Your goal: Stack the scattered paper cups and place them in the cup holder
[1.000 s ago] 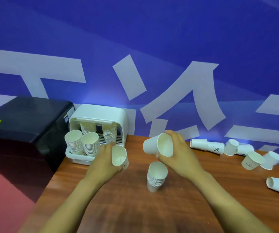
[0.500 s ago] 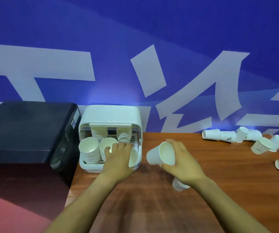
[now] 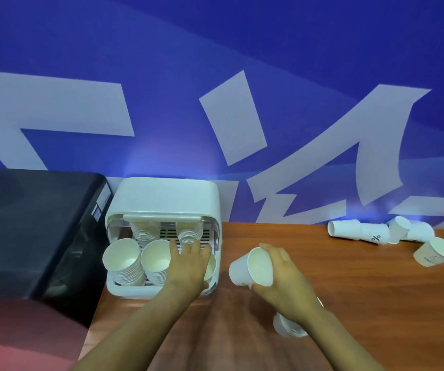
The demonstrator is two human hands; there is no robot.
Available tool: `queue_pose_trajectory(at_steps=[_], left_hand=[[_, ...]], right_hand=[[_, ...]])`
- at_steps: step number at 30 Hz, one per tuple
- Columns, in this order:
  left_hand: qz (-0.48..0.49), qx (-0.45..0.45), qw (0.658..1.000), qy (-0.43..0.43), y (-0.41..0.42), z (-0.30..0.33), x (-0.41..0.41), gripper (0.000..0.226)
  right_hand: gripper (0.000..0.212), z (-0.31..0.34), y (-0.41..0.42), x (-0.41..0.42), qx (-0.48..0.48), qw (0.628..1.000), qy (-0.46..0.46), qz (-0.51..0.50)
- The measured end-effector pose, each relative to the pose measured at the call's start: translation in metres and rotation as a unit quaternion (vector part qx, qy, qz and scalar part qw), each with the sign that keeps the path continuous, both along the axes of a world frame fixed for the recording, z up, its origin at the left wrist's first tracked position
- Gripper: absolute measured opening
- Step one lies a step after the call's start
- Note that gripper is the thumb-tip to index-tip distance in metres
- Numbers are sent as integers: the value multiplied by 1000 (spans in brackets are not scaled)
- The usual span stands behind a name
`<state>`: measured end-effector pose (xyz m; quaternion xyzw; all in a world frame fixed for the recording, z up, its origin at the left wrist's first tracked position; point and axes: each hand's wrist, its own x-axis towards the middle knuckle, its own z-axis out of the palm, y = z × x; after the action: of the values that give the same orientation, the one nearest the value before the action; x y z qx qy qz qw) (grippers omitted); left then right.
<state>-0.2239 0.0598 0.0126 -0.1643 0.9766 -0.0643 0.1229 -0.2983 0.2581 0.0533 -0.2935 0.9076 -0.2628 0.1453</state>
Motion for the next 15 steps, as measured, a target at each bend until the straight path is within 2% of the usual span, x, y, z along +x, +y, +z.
queue_pose_trajectory(at_steps=[11, 15], left_hand=[[-35, -35, 995, -87, -3, -18, -19, 82], [-33, -30, 995, -90, -5, -19, -18, 84]], right_hand=[[81, -21, -2, -15, 33, 999, -32, 25], [80, -23, -2, -15, 35, 999, -28, 31]])
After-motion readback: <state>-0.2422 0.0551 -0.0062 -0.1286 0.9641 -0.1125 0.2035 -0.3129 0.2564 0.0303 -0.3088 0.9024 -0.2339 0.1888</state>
